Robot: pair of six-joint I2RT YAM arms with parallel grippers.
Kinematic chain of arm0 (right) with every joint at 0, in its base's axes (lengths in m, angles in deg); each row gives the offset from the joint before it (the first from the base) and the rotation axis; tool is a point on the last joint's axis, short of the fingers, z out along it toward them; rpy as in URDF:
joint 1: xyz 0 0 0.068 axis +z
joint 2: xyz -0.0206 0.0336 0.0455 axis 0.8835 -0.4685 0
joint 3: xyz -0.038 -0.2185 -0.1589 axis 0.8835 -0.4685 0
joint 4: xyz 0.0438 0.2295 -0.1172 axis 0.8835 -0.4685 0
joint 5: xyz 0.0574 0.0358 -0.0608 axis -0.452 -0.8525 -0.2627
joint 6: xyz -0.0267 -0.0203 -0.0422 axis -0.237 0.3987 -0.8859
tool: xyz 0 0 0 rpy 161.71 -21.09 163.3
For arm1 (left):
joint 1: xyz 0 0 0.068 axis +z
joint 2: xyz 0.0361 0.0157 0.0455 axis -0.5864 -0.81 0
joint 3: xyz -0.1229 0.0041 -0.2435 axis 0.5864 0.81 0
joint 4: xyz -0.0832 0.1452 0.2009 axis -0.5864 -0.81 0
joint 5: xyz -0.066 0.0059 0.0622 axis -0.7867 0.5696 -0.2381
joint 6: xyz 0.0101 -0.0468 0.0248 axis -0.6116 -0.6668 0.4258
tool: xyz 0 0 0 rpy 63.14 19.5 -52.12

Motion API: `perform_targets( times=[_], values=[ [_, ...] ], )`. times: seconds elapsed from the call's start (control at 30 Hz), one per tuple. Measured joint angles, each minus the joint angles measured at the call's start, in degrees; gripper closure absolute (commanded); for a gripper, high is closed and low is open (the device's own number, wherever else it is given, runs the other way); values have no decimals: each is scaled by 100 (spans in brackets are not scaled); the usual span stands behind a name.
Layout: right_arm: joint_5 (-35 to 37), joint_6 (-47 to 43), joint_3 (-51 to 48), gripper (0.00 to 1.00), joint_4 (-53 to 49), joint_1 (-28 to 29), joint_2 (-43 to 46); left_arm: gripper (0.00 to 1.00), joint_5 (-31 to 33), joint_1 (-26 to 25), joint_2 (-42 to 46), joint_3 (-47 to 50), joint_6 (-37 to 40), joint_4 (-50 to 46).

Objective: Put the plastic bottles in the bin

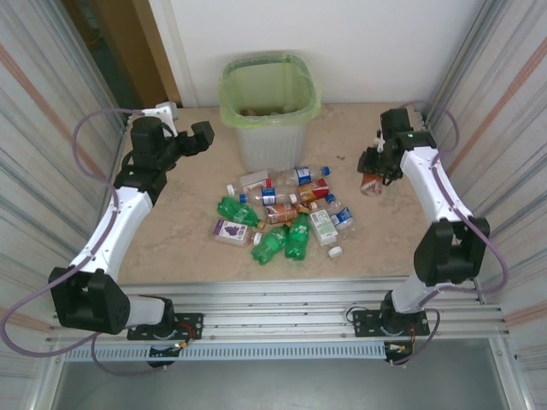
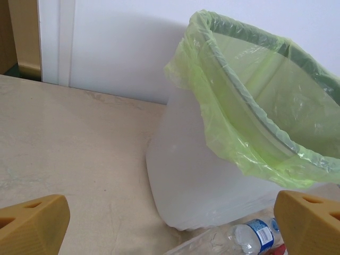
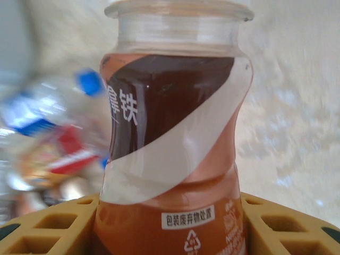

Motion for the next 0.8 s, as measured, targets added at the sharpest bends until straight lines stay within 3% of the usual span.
perform_targets(
  times=[0.17, 0.33, 0.8],
  values=[
    [-118, 192, 612, 66, 542, 579, 402, 1, -2, 0, 107, 74, 0, -15],
    [-153, 254, 1248, 66, 1106, 1036, 201, 1, -37, 0, 184, 96, -4, -17],
    [-87, -20, 4454, 66, 1991, 1843, -2293, 1, -219, 33, 365, 289, -109, -195]
  ],
)
